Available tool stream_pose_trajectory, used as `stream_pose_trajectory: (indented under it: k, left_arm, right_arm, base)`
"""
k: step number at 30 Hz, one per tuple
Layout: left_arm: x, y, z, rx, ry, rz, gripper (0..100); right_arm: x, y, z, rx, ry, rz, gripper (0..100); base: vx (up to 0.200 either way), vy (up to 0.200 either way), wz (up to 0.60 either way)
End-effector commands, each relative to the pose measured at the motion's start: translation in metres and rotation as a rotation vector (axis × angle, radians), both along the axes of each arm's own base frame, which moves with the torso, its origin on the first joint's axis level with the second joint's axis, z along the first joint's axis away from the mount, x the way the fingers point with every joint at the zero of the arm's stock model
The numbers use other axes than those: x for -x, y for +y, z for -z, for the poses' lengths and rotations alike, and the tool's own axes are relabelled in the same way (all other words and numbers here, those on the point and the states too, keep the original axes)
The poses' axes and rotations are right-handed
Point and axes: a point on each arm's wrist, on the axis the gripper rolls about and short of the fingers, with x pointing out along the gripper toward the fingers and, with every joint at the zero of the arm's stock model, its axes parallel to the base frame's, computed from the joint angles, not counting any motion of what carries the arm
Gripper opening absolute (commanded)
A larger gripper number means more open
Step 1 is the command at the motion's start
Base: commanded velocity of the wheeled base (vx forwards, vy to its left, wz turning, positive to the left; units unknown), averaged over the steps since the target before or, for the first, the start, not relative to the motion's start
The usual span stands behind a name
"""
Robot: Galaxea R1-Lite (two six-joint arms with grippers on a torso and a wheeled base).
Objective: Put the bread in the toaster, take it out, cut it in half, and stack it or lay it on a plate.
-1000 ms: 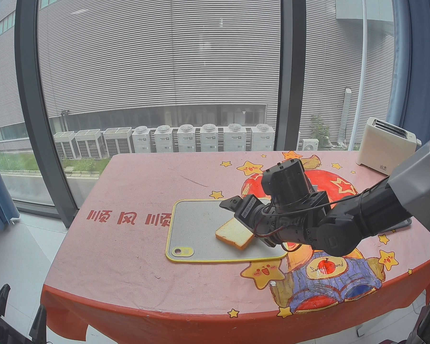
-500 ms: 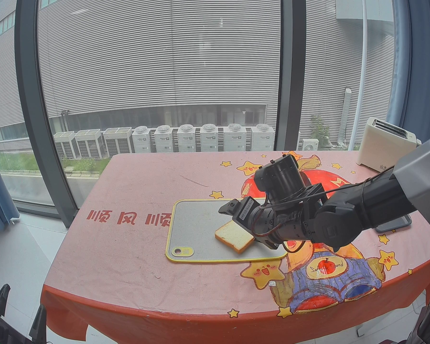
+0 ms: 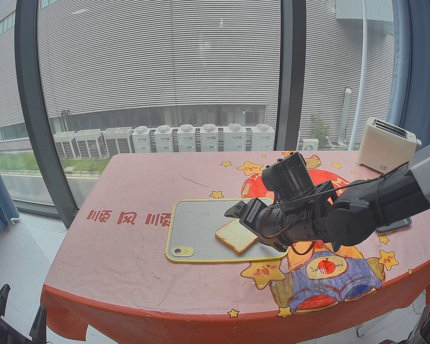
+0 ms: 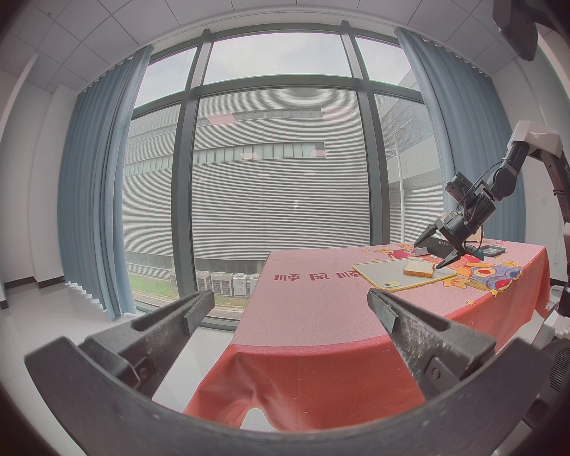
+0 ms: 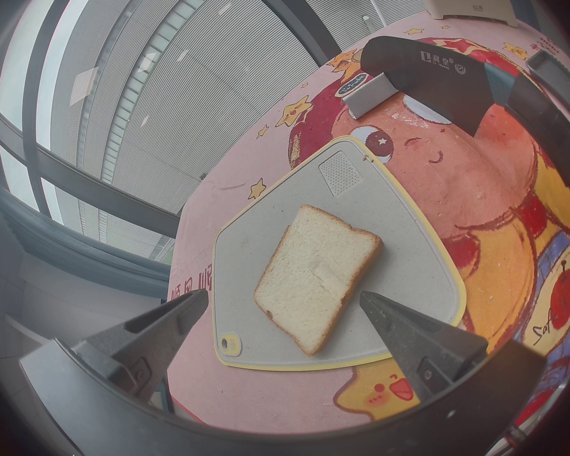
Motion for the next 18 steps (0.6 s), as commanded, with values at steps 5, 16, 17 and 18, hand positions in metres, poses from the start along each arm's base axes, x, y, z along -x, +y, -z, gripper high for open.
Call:
stream_pose_trajectory:
  k: [5, 16, 17, 18]
  left_arm:
    - [-0.001, 0.000, 0.005, 0.001, 0.019, 0.000, 100]
    - [-0.001, 0.000, 0.005, 0.003, 0.019, 0.000, 100]
    - [-0.001, 0.000, 0.005, 0.003, 0.019, 0.000, 100]
    - [-0.001, 0.000, 0.005, 0.003, 0.019, 0.000, 100]
  right_arm:
    - [0.009, -0.006, -0.020, -0.031, -0.036, -0.005, 100]
    - [0.028, -0.022, -0.043, -0.047, -0.087, -0.037, 100]
    - [0.028, -0.023, -0.044, -0.046, -0.092, -0.036, 100]
    - [0.028, -0.024, -0.045, -0.046, -0.093, -0.035, 100]
  base:
    - [0.000, 0.000, 0.00]
    - [0.000, 0.000, 0.00]
    - [0.000, 0.000, 0.00]
    - [0.000, 0.000, 0.00]
